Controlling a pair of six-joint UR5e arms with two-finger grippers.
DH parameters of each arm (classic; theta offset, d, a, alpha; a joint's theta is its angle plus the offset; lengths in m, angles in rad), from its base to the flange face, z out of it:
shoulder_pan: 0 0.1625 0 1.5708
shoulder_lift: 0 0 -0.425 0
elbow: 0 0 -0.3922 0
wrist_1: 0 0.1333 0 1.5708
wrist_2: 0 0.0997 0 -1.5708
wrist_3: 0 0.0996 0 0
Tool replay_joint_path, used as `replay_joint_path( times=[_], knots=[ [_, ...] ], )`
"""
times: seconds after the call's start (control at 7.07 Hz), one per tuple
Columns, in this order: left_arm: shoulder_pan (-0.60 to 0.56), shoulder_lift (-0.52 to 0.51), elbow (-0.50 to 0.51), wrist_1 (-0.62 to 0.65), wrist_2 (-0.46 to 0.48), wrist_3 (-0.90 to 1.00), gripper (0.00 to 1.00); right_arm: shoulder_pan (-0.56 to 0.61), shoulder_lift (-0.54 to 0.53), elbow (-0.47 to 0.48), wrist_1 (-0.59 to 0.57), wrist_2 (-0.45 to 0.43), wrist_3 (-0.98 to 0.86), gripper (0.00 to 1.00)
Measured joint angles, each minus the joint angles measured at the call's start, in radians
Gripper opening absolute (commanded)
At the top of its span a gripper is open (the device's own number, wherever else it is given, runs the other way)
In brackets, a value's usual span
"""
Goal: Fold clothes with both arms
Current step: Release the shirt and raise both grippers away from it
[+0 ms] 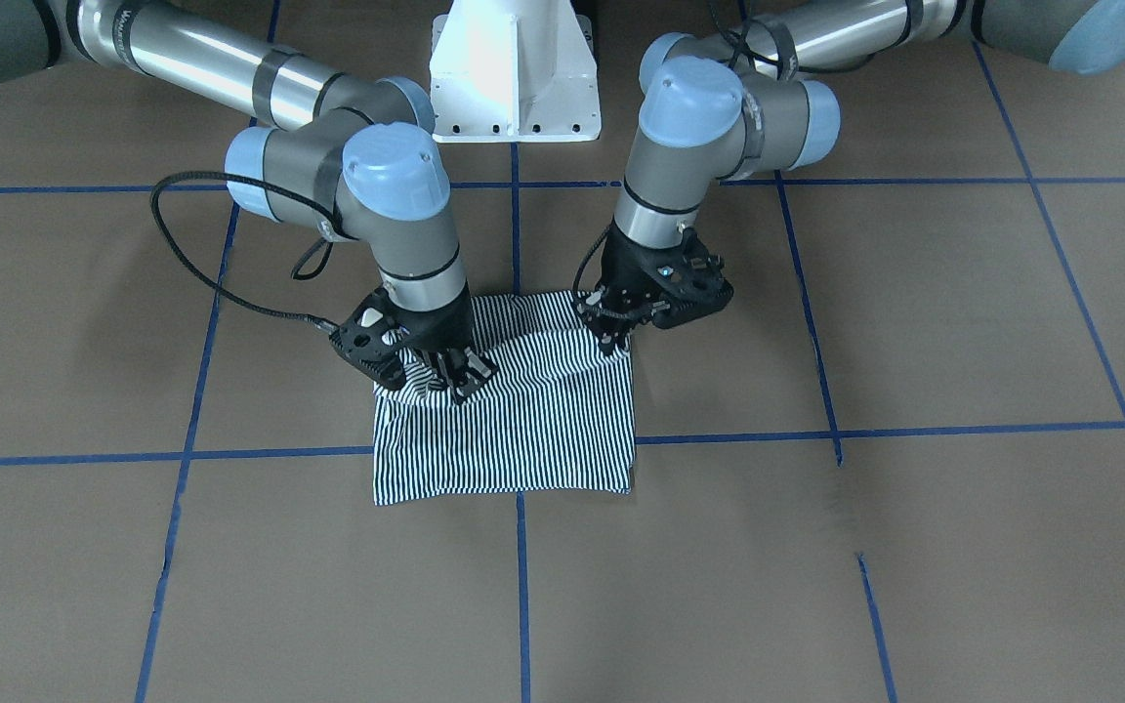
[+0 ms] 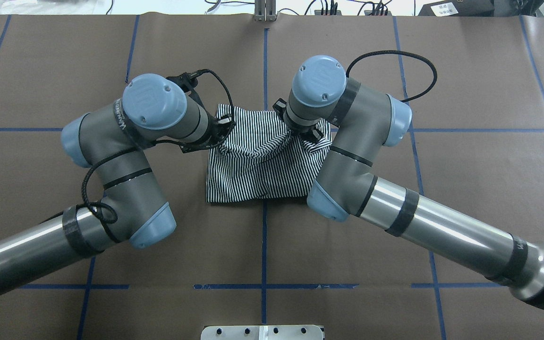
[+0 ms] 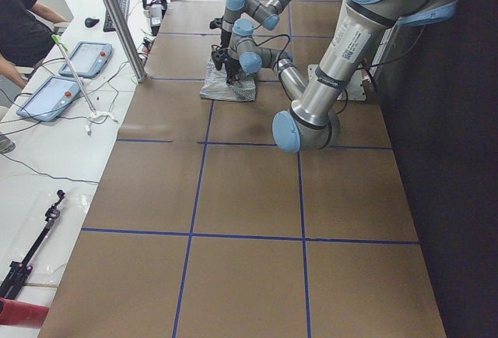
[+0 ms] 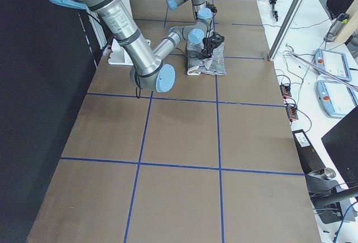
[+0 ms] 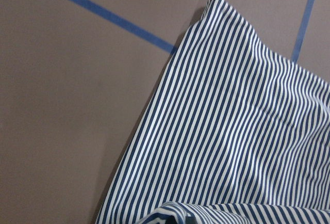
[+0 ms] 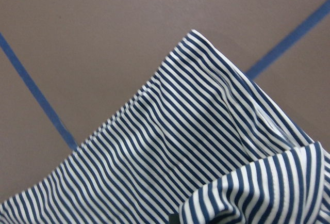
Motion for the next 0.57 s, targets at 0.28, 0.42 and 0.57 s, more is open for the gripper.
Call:
replay_joint_path(
  times=[0.28,0.42,0.57],
  knots=[
    [-0.085,-0.048,0.187,-0.135,0.0,0.09,1.0,0.045,0.054,-0.178,0.117,-0.047,-0.147,1.0],
    [-0.107,-0.054,0.228,-0.164,-0.001,0.119,1.0,0.063,0.06,-0.21,0.141,-0.054,-0.203,1.0],
    [-0.119,-0.057,0.243,-0.176,-0.002,0.132,1.0,0.078,0.065,-0.221,0.149,-0.052,-0.239,1.0]
  ],
)
